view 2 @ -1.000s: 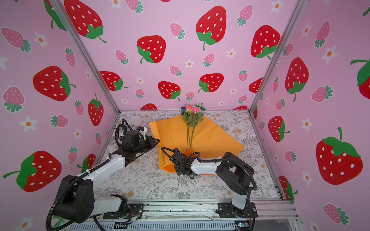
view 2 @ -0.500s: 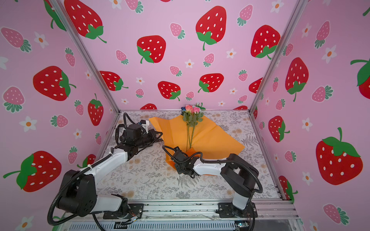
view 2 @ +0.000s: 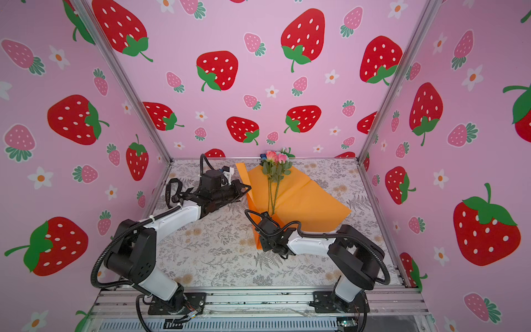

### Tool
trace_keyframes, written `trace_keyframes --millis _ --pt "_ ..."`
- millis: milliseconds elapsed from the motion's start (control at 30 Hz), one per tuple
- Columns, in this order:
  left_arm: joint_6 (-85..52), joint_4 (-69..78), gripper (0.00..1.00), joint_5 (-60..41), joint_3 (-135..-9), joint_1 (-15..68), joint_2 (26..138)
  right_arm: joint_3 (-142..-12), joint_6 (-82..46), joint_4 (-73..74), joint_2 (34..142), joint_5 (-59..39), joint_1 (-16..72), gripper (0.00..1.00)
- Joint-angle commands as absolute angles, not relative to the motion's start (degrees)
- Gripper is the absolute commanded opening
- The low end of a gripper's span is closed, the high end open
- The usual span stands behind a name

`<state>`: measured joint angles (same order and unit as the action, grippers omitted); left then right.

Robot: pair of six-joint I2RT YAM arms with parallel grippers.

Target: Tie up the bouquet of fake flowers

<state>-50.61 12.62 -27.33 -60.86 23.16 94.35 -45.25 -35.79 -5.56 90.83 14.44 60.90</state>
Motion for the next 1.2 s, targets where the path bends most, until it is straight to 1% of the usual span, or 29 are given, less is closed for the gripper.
trace_keyframes --millis 0,267,433,533,567,633,733,767,833,1067,1100,1167 --pt "-50.28 13.61 0.0 -28.84 -65.05 24.9 97.14 -43.79 -41.1 -9.07 86.57 19.55 59.48 0.35" --pt "-48.79 12.32 0.0 -30.76 -71.82 28.57 105.33 -40.1 -47.4 -14.17 78.31 27.34 57.83 0.41" --pt "-48.27 11.54 0.0 -30.48 -75.44 30.46 109.7 -38.78 -48.31 -14.74 74.13 30.11 57.22 0.49" --pt "-47.81 10.87 0.0 -30.58 -77.68 31.65 112.35 -38.2 -48.67 -14.5 72.47 31.38 57.04 0.51" --pt "-47.72 10.66 0.0 -30.75 -78.35 32.08 113.24 -38.02 -48.84 -14.41 72.0 31.98 57.05 0.57" --pt "-47.72 10.48 0.0 -31.23 -79.74 32.81 114.95 -37.87 -48.99 -14.45 71.53 33.07 56.91 0.6" --pt "-47.62 10.1 0.0 -31.53 -81.8 33.9 117.65 -37.96 -49.41 -14.63 71.11 34.22 56.61 0.68" --pt "-47.53 9.95 0.0 -31.62 -82.58 34.23 118.54 -37.89 -49.6 -14.62 70.87 34.3 56.54 0.7" --pt "-47.31 9.51 0.0 -31.64 -84.02 34.7 120.3 -37.86 -49.65 -14.21 70.88 34.28 56.35 0.72" --pt "-47.55 9.72 0.0 -31.82 -87.68 35.42 125.55 -37.86 -48.71 -12.81 72.1 32.22 56.1 0.73" --pt "-47.85 10.06 0.02 -31.82 -87.94 35.42 126.04 -37.87 -48.61 -12.52 72.31 31.73 56.15 0.73" --pt "-47.9 10.62 0.12 -31.66 -88.51 35.4 126.85 -37.85 -47.93 -11.59 72.95 30.6 56.08 0.74"
